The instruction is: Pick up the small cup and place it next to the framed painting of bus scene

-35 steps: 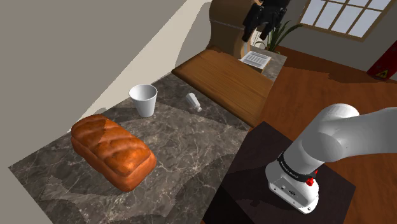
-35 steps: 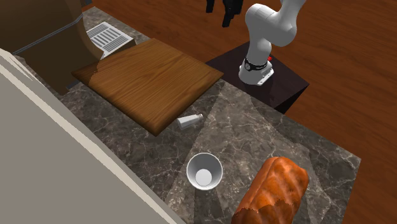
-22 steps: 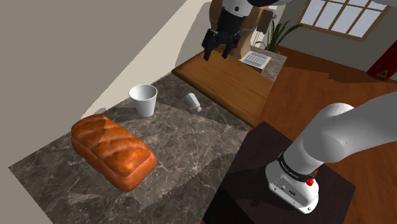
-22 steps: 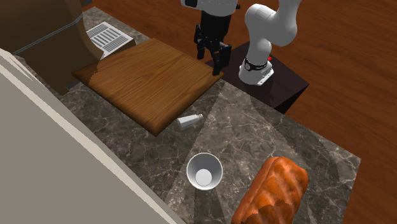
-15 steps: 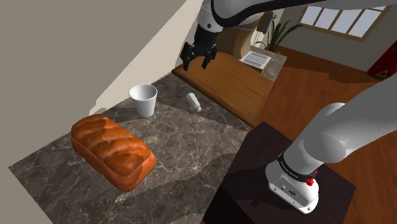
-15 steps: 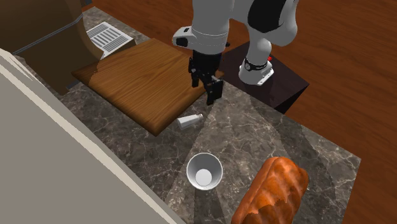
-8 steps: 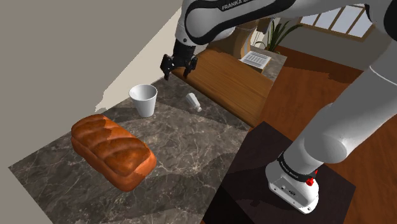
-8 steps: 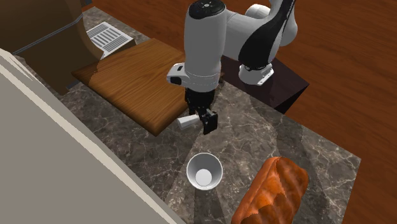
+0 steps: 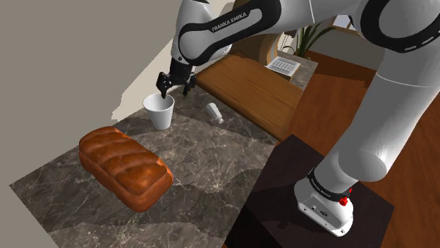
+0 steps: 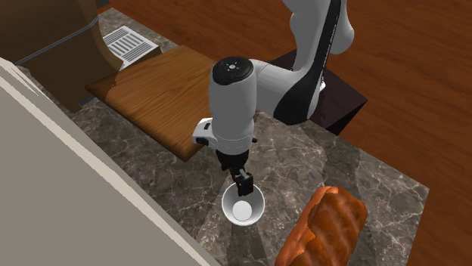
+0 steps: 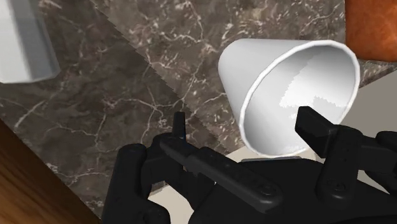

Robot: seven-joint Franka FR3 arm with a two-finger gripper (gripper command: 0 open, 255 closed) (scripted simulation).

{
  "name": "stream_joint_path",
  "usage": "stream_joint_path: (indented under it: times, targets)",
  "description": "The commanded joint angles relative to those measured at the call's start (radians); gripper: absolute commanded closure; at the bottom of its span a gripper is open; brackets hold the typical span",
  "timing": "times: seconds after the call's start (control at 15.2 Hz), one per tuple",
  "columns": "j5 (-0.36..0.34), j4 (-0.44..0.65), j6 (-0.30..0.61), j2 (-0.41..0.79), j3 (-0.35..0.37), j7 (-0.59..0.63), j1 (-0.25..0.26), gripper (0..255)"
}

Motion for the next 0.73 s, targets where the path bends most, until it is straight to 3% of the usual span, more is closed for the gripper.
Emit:
stream_joint_path:
  times: [0.0,0.66]
  targets:
    - [-0.010,0.018,0.020,0.037,0.000,0.010,0.008,0]
    - [-0.027,0.016,0.077,0.093,-0.004,0.021,0.020,0]
